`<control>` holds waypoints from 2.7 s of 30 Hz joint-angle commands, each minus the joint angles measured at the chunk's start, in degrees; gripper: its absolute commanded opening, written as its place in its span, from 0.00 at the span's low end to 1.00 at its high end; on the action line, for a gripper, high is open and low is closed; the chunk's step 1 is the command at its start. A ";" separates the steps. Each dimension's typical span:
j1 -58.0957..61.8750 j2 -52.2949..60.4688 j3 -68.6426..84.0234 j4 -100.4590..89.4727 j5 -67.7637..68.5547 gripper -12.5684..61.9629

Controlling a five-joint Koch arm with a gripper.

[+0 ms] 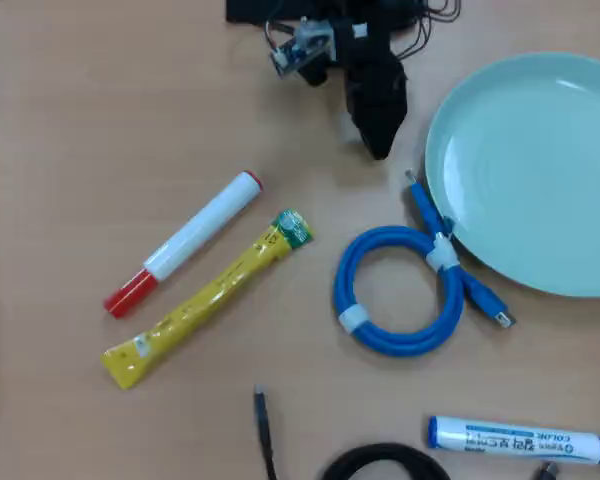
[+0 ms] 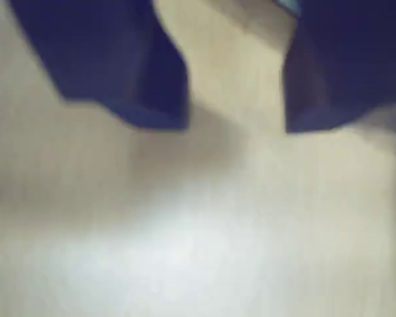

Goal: Pick up the yellow coffee stick, then put it in the green bowl

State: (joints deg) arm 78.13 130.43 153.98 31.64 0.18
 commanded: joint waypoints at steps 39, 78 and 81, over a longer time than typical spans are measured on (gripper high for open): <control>17.14 -27.95 -77.96 57.74 -34.10 0.32; 32.52 -68.47 -103.62 53.17 -73.65 0.37; 33.13 -68.82 -103.89 53.17 -76.73 0.37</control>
State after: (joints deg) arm 110.39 60.82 54.93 85.69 -73.83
